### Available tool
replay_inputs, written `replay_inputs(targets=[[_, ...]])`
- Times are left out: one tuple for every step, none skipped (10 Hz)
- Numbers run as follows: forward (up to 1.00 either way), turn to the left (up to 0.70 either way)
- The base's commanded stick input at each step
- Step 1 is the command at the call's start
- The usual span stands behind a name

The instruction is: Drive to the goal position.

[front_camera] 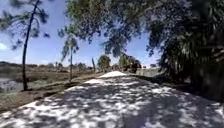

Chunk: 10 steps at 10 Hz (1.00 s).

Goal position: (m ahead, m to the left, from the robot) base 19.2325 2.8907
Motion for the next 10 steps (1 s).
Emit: replay_inputs(targets=[[1.0,0.0],[1.0,0.0],[1.0,0.0],[1.0,0.0],[1.0,0.0],[1.0,0.0],[1.0,0.0],[1.0,0.0],[1.0,0.0],[1.0,0.0]])
